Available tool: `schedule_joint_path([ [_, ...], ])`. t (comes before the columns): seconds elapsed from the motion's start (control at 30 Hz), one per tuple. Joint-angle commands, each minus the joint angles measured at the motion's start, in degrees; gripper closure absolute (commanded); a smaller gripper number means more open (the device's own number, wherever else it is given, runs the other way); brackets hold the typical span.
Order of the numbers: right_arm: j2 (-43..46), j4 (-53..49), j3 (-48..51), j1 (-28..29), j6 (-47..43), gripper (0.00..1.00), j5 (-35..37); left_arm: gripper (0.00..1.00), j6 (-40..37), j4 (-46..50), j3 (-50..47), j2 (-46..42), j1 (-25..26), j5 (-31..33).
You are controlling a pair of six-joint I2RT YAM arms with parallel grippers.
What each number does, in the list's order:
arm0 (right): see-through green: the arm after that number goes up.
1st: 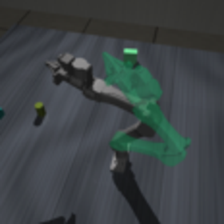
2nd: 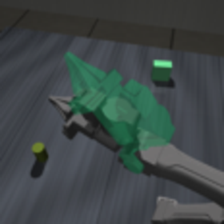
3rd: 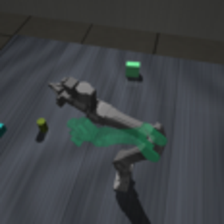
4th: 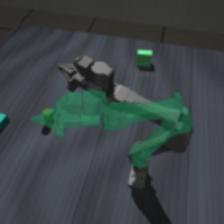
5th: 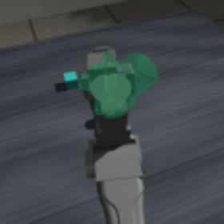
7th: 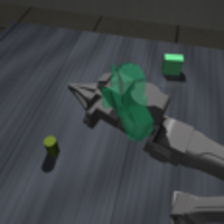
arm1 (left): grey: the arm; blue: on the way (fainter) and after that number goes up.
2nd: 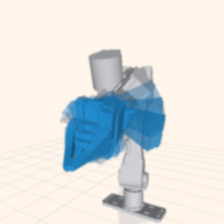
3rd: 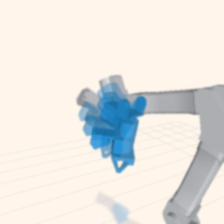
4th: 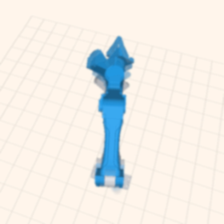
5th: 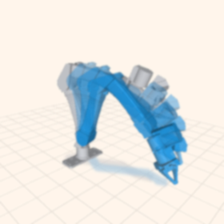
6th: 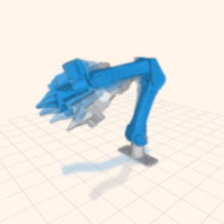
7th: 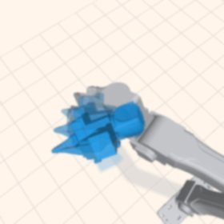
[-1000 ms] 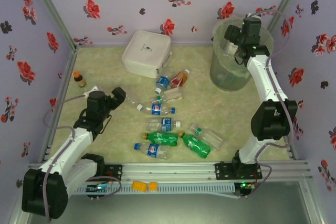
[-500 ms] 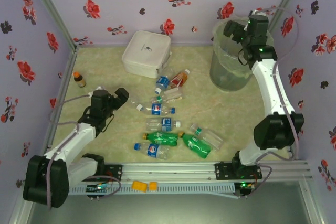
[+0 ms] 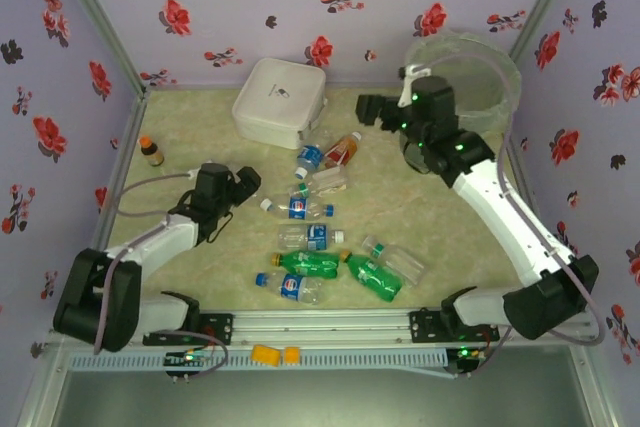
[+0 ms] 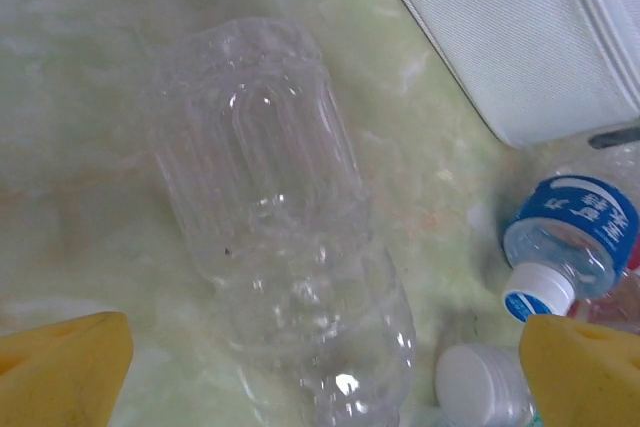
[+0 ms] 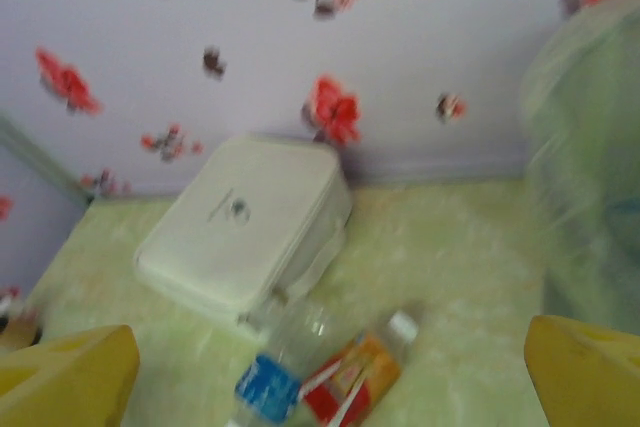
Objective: Put the plastic bottles in the bin
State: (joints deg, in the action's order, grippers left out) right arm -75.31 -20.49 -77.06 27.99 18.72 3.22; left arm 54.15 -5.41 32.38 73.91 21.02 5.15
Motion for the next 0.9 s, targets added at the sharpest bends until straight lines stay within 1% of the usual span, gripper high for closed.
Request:
schedule_joint_path([
  [0.0, 1.7, 1.2, 3.7, 3.4, 2.1, 0.0, 2.5, 0.0, 1.3, -0.2, 4.3, 4.2, 0.4, 2.8],
  [0.1, 2.2, 1.3, 6.7, 4.2, 4.1, 0.0, 3.0, 0.0, 2.9, -0.3, 6.2, 8.3, 0.8, 3.3],
  [0.23, 3.4, 1.0, 10.4, 4.2, 5.8, 0.0, 4.2, 0.0, 6.8, -2.6, 6.4, 12.8, 1.4, 5.3],
  [0.4, 6.2, 0.1, 14.1, 4.2, 6.4, 0.0, 6.9, 0.0, 6.5, -1.4, 7.2, 15.1, 2.6, 8.8],
  [0.53, 8.2, 0.2, 16.2, 4.2, 6.5, 0.0, 8.8, 0.04, 5.1, -0.2, 8.0, 16.3, 2.8, 9.5],
  [0.73, 9.1, -0.1, 17.7, 4.2, 6.5, 0.0, 10.9, 0.15, 4.5, -0.2, 8.3, 17.2, 3.0, 10.2],
  [0.87, 8.9, -0.1, 18.1, 4.2, 6.8, 0.01, 10.9, 0.25, 4.6, -0.8, 7.7, 17.1, 3.0, 10.8],
])
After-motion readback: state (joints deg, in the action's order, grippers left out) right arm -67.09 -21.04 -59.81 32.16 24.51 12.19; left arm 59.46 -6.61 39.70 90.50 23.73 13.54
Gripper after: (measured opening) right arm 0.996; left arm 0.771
